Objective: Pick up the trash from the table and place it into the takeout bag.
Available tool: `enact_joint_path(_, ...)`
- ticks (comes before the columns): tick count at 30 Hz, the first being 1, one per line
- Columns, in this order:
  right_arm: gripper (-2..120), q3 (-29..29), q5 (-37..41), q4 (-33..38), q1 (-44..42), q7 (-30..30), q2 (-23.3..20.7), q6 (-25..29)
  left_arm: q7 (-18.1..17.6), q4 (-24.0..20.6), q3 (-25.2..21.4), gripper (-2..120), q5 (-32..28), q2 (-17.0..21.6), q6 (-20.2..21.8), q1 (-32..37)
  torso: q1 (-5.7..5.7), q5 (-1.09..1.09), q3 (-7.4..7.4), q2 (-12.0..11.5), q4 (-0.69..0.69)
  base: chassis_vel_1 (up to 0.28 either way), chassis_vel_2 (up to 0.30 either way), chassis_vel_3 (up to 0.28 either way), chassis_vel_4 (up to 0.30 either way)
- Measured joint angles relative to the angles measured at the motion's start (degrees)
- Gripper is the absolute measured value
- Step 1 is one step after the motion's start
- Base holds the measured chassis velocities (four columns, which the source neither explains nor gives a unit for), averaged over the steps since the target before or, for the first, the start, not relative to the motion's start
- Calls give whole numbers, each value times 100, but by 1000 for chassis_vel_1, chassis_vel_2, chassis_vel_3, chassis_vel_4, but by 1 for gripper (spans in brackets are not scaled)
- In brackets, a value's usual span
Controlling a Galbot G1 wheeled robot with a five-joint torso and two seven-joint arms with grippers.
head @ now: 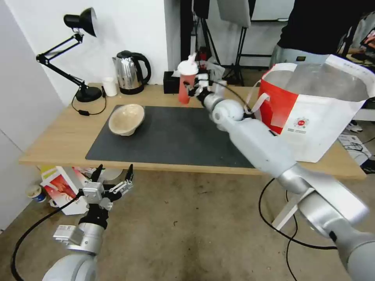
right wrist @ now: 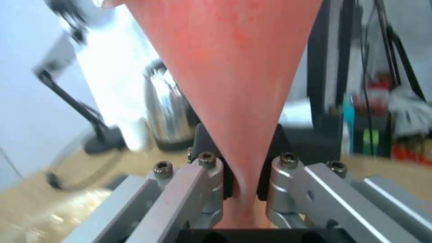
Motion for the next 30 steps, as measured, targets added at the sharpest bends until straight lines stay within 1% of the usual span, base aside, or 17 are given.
enact_joint_path(3,6,113,310,820,95,296,-477,-148,-2,-35,5,100,18,-19,0,3,1,-2,0,0,2,0,0,0,0)
enact_joint_path(4,6,113,310,820,95,296,-477,-148,-2,-35,5,100,18,-19,0,3,1,-2,0,0,2,0,0,0,0)
enact_joint_path(6,6,294,552,1394,136,551,-941,-279,-2,-65,13,100,33,-54,0,-4,0,0,-1,0,-1,0,0,0,0)
enact_joint_path(7,6,393,651,1643,133,657,-1135,-336,-3,-88,16,100,33,-67,5,-10,1,3,0,0,-4,0,0,0,0)
enact_joint_path(8,6,489,756,1877,116,755,-1343,-371,-5,-106,21,100,34,-72,7,-11,1,0,0,0,-2,0,0,0,0)
enact_joint_path(9,6,489,756,1877,116,755,-1343,-371,-5,-106,21,100,34,-72,7,-11,1,0,0,0,-2,0,0,0,0)
enact_joint_path(11,6,649,863,2207,41,903,-1702,-410,-3,-118,31,100,38,-65,10,15,0,1,0,0,-3,0,0,0,0)
enact_joint_path(12,6,716,909,2348,0,933,-1853,-416,-1,-119,32,100,39,-57,6,27,0,3,0,0,-1,0,0,0,0)
enact_joint_path(13,6,716,909,2348,0,933,-1853,-416,-1,-119,32,100,39,-57,6,27,0,3,0,0,-1,0,0,0,0)
enact_joint_path(15,6,862,996,2564,-69,992,-2181,-418,2,-128,32,100,37,-47,-1,40,0,-1,-1,0,-1,0,0,0,0)
enact_joint_path(17,6,949,1036,2635,-91,1023,-2379,-420,4,-153,33,100,33,-36,-2,52,0,0,0,0,-2,0,0,0,0)
enact_joint_path(18,6,949,1036,2635,-91,1023,-2379,-420,4,-153,33,100,33,-36,-2,52,0,0,0,0,-2,0,0,0,0)
enact_joint_path(22,6,1121,1085,2527,-96,1044,-2714,-418,16,-191,47,100,29,-22,-2,78,1,-2,0,0,1,0,0,0,0)
enact_joint_path(23,6,1121,1085,2527,-96,1044,-2714,-418,16,-191,47,100,29,-22,-2,78,1,-2,0,0,1,0,0,0,0)
enact_joint_path(27,6,1339,1200,2258,-207,1035,-3036,-413,30,-200,56,100,29,-8,-6,92,1,0,0,0,-2,0,0,0,0)
enact_joint_path(28,6,1339,1200,2258,-207,1035,-3036,-413,30,-200,56,100,29,-8,-6,92,1,0,0,0,-2,0,0,0,0)
enact_joint_path(30,6,1389,1232,2087,-261,1025,-3201,-412,36,-187,73,100,28,-2,-20,96,1,1,0,0,-1,0,0,0,0)
